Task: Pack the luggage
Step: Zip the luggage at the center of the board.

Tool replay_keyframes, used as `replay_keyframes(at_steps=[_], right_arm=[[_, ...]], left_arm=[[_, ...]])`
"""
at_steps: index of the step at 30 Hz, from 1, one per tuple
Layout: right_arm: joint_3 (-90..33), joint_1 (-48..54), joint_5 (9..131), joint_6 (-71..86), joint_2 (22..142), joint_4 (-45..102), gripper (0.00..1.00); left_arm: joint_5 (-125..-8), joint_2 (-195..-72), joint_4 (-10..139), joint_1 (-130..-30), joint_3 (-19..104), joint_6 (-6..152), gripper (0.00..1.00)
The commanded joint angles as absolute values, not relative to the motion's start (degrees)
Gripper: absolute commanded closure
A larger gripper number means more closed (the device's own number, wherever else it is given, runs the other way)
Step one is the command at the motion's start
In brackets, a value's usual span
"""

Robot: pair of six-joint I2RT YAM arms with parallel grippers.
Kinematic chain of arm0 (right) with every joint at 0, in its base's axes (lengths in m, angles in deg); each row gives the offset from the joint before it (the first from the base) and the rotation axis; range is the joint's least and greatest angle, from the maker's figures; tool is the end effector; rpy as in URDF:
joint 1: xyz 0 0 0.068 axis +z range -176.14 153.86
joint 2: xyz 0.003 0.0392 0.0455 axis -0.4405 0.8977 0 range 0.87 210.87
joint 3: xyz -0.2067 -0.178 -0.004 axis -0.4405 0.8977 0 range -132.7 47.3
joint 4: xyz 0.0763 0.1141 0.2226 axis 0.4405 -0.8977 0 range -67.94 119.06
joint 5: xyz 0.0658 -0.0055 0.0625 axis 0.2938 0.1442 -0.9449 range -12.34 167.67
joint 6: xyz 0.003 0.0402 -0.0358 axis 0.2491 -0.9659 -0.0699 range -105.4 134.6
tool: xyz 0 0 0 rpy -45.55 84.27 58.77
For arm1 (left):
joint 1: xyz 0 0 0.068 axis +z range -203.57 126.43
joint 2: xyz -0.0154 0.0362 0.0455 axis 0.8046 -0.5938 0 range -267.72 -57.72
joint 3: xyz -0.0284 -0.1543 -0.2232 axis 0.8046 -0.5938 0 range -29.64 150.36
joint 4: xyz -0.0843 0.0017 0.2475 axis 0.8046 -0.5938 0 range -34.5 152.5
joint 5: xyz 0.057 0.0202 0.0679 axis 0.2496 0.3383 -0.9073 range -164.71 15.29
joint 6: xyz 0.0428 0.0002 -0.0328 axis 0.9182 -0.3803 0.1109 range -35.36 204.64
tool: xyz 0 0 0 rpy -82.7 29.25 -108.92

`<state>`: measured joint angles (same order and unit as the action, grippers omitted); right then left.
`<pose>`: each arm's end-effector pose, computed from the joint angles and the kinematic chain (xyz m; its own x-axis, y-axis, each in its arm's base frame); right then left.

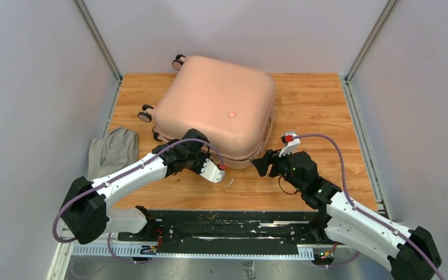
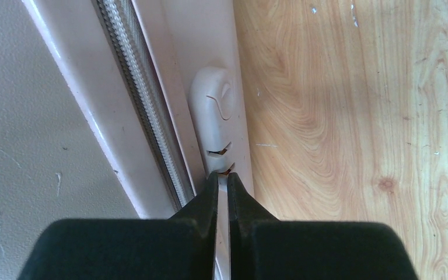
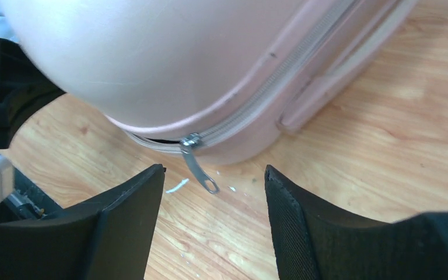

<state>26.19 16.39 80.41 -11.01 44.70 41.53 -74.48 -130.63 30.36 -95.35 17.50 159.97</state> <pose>0.1386 0.1249 0.2375 -0.3951 0.2234 -0.8910 -0.5208 0.7445 0.4176 0.1845 -0.1648 0.2206 0.4861 0.8630 -0.1377 0.7802 -0.3576 0.5132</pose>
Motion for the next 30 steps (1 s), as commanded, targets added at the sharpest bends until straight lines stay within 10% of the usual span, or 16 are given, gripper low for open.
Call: replay_keyframes(at_steps=[1,14,30], right_arm=[[24.1,15.6,88.8,-12.2,43.3,30.4,0.30],[17.3,16.7,75.4,-5.2,53.9,37.8,0.31],[13.6,17.8,72.4,-4.7,61.8,38.1,0.63]], left_arm=[[-69.6,-133.1,31.6,-95.8,14.3,160.7,1.00],[-69.1,-132.8,31.5,-95.8,14.5,160.0,1.00],[-68.6,-132.8,31.9,-95.8,14.6,161.0,1.00]])
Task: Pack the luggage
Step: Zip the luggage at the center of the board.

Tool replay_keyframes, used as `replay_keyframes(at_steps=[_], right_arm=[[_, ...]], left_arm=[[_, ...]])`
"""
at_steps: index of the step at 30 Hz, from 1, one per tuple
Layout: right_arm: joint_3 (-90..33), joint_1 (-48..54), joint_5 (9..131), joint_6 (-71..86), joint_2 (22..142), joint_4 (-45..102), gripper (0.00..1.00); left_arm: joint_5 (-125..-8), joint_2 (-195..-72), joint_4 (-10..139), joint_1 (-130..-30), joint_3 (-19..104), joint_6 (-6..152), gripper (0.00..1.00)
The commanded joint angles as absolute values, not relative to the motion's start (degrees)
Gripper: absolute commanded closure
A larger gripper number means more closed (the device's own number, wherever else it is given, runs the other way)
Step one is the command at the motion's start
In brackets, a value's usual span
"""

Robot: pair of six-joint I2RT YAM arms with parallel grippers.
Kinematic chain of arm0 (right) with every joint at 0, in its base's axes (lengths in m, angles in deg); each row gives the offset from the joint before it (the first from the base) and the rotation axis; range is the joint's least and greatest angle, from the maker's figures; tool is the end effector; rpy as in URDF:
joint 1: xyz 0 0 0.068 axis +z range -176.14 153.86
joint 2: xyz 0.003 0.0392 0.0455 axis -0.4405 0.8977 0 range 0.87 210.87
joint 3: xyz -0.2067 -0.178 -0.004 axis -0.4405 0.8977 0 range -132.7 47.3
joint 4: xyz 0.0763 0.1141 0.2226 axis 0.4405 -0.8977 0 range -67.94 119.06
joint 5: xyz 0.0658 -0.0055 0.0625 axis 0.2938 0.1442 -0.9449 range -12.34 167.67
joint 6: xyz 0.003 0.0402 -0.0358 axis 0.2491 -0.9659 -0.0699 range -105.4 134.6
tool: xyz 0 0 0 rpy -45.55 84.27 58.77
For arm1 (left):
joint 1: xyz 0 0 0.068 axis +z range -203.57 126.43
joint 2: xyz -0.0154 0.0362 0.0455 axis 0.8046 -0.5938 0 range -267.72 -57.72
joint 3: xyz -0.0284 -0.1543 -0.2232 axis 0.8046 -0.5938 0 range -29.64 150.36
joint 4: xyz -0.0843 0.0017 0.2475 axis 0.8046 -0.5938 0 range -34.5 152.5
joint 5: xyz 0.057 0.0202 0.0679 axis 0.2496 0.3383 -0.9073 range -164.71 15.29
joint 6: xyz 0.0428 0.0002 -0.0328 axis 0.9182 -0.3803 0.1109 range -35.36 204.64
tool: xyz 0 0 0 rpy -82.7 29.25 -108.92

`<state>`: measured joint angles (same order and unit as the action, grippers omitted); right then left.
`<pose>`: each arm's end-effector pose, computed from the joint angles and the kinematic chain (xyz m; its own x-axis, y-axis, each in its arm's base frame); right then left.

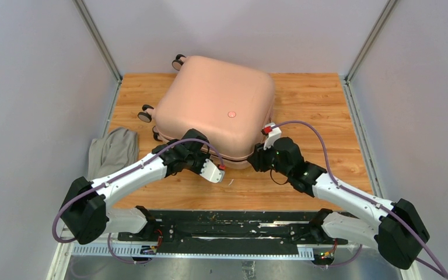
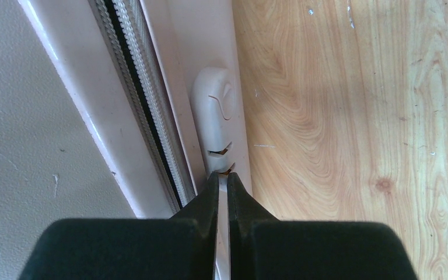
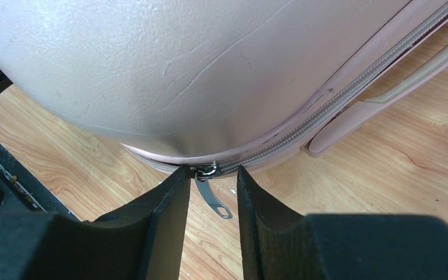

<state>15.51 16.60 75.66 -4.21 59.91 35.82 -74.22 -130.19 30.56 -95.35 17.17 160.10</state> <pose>0.1696 0.1585 0.2427 -0.4699 0.0045 -0.8827 -0.5819 0.7504 0.3136 0.1834 -0.1641 0.2208 0.4902 0.8601 -0.1414 0.7775 -0.3581 0.5170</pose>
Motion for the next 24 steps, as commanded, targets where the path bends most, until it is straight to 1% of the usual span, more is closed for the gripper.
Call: replay_keyframes(at_steps=[1,4,6,11,15,18,21,24], right_arm=[[13.4,18.1,72.6,-5.0,61.9,37.7,0.62],[13.0,20.0,74.9,-5.4,62.3,36.4,0.54],[13.0,21.0,76.5,-5.9,62.4,35.8,0.51],[12.4,21.9,81.4,-7.0,62.7,35.1,0.51],[11.3,21.9,83.0,-7.6,63.8,34.5,0.56],[11.7,22.8,84.6,-8.8,63.6,33.3,0.57],[13.0,23.6,85.8,-9.9,61.8,32.5,0.57],[13.7,23.6,85.9,-10.5,59.8,31.5,0.51]], left_arm=[[-68.5,-132.7,31.9,-95.8,14.6,161.0,1.00],[-68.5,-132.5,31.9,-95.9,14.7,161.2,1.00],[-68.5,-132.3,31.9,-95.9,14.5,161.4,1.00],[-68.4,-132.2,31.9,-96.3,14.4,161.4,1.00],[-68.4,-132.1,31.9,-96.4,14.4,161.3,1.00],[-68.6,-132.1,31.9,-96.4,14.3,161.3,1.00],[-68.6,-131.9,31.9,-96.4,13.9,161.7,1.00],[-68.5,-131.7,31.9,-96.4,13.8,161.7,1.00]])
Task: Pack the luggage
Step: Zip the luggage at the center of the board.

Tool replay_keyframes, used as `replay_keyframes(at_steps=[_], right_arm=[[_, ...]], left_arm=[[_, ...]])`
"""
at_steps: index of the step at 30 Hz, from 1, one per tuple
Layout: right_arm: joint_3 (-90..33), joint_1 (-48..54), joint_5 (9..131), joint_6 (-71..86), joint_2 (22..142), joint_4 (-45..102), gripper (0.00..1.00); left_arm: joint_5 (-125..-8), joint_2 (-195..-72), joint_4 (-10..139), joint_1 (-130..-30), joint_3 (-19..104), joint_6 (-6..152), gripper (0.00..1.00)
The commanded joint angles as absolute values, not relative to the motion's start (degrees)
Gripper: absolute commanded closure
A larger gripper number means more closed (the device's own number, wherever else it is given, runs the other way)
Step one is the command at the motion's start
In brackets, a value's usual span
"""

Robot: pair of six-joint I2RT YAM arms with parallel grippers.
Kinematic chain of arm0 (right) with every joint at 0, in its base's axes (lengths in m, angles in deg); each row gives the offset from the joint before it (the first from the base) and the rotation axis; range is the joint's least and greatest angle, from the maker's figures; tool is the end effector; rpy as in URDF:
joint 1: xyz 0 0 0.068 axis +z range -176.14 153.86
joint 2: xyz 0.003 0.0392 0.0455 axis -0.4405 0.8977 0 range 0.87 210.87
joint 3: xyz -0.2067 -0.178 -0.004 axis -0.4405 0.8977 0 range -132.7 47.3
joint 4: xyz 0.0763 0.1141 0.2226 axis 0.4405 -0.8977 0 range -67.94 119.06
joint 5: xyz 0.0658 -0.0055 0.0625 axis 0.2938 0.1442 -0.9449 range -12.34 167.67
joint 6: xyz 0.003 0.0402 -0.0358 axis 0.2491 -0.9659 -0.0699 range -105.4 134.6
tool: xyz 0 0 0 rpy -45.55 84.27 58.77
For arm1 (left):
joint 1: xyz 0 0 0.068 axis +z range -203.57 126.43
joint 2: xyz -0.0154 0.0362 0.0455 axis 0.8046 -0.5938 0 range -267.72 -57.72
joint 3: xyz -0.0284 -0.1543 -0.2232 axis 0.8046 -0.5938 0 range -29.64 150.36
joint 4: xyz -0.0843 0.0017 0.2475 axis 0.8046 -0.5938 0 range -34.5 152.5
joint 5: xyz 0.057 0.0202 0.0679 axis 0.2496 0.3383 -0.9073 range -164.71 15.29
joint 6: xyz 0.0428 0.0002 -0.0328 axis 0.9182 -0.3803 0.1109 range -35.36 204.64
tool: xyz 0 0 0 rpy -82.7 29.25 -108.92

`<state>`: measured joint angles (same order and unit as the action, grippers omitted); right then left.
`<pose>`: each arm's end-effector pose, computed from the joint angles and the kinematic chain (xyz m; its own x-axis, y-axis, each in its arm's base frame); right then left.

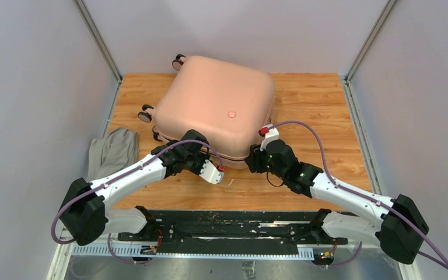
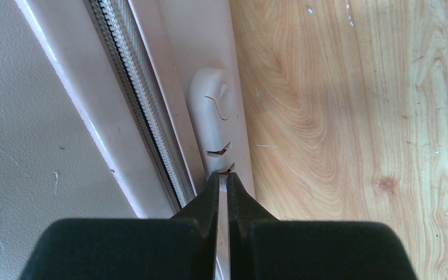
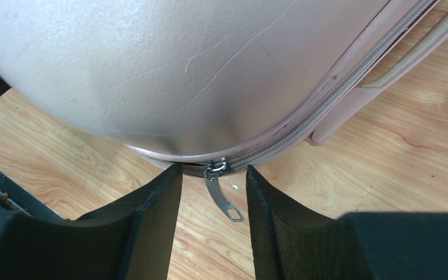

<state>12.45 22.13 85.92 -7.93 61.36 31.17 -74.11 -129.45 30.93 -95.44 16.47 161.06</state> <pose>0.1615 0.1735 0.2477 -0.4949 0.0148 -0.8688 -0.4994 0.8134 0.2983 0.1812 -0.1627 0.2203 0.5060 0.8518 -0.1357 0.7660 -0.3714 0.5248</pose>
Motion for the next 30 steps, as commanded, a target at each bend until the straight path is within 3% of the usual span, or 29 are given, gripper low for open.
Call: replay_keyframes(at_steps=[1,9,21,30], right_arm=[[13.8,23.6,85.7,-10.6,59.2,31.7,0.49],[12.7,21.6,79.3,-11.7,59.0,32.5,0.43],[9.9,18.9,80.6,-9.3,61.4,27.4,0.50],[8.7,17.1,76.1,-8.3,64.4,27.8,0.60]], left_arm=[[-68.5,-131.7,31.9,-96.4,13.7,161.7,1.00],[-68.5,-131.1,31.9,-96.5,13.4,162.3,1.00],[-68.6,-130.6,31.9,-96.6,13.5,162.4,1.00],[-68.6,-130.5,31.9,-96.6,13.8,162.5,1.00]])
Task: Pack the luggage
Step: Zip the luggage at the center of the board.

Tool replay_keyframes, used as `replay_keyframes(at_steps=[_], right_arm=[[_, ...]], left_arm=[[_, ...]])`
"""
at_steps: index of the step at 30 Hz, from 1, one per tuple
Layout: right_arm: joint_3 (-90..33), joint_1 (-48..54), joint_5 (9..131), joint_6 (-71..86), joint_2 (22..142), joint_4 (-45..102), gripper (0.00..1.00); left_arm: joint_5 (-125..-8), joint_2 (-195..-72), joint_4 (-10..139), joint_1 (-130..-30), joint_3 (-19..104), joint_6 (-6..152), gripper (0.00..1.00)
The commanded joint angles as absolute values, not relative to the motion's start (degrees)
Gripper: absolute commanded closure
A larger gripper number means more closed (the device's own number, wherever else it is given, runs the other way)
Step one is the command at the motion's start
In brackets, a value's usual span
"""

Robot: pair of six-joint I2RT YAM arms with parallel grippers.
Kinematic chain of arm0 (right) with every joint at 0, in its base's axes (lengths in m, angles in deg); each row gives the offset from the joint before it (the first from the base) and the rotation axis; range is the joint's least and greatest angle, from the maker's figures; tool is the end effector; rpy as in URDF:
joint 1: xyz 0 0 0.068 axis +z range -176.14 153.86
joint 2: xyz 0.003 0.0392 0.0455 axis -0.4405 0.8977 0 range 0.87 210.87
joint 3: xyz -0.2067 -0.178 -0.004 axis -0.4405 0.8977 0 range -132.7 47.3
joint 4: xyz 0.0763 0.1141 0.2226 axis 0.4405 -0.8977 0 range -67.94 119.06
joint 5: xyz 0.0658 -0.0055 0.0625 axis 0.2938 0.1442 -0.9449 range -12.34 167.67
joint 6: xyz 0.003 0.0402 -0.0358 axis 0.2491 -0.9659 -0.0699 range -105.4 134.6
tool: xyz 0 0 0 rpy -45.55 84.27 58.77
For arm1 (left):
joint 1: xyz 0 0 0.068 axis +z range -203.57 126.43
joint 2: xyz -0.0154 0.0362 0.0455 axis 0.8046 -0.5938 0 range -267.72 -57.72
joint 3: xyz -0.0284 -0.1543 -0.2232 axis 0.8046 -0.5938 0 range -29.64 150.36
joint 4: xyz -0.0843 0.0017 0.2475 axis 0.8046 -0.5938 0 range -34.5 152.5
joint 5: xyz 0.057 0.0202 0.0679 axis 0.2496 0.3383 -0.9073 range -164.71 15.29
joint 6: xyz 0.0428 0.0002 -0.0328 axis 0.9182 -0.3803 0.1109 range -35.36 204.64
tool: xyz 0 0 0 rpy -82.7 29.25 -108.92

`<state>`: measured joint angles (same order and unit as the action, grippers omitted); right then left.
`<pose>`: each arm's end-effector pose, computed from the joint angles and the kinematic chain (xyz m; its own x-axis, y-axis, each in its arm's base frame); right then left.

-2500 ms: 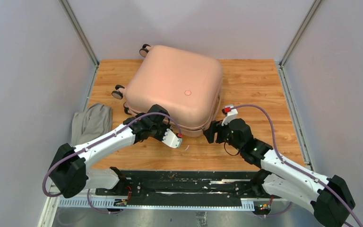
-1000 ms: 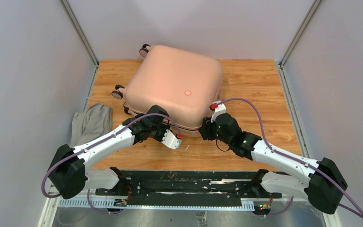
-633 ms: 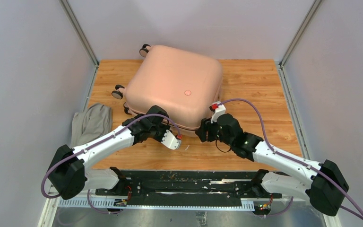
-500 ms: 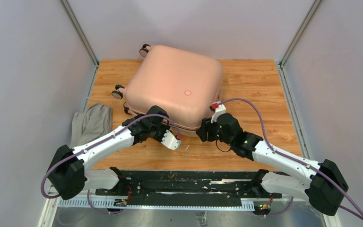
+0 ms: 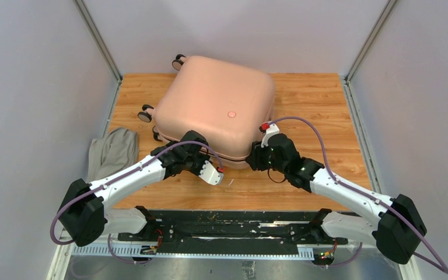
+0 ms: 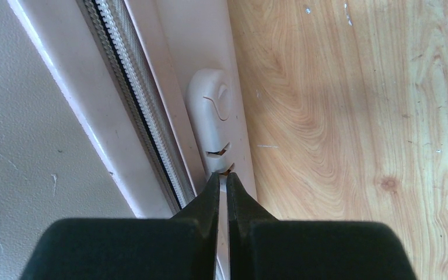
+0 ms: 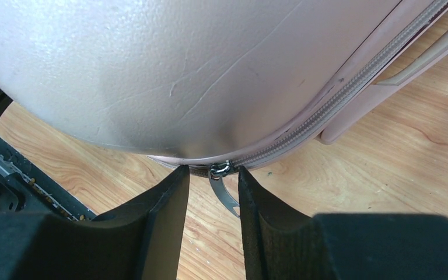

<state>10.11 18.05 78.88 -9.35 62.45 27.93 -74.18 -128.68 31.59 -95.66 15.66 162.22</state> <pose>0.1734 0.1676 0.2519 -0.5597 0.0219 -0.8284 -0.4989 0.7893 0.3579 0.1788 -0.1618 0.2197 0.5251 0.8417 -0.1259 0.7497 -0.3875 0.5365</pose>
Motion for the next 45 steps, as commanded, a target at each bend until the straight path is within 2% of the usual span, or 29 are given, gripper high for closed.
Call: replay_keyframes(at_steps=[1,7,11,23,32,35,39,43,45], right_arm=[[8.8,17.1,76.0,-8.3,64.3,27.5,0.60],[9.9,17.0,75.5,-8.1,60.0,23.9,0.51],[9.9,16.1,74.4,-8.0,59.0,22.5,0.49],[8.5,14.8,70.8,-7.4,64.3,24.1,0.51],[7.0,12.9,69.9,-6.0,66.5,27.4,0.56],[6.2,12.7,68.4,-5.9,68.0,28.6,0.63],[6.2,12.5,66.6,-6.5,68.6,28.5,0.76],[6.8,12.4,66.0,-6.8,67.0,28.5,0.96],[7.2,12.4,65.6,-6.8,66.0,30.3,1.00]], left_arm=[[-68.6,-130.5,31.9,-96.6,13.7,162.6,1.00],[-68.7,-130.3,31.8,-96.6,13.4,163.2,1.00],[-68.7,-130.2,31.9,-96.6,13.3,163.0,1.00],[-69.0,-130.4,31.9,-96.6,13.7,163.1,1.00],[-69.0,-130.2,32.0,-96.6,13.9,162.9,1.00],[-69.0,-130.3,32.0,-96.6,13.9,162.8,1.00],[-69.0,-130.2,32.0,-96.6,13.8,162.9,1.00],[-68.9,-130.1,32.0,-96.6,13.6,163.1,1.00],[-68.9,-130.1,31.9,-96.6,13.5,163.0,1.00]])
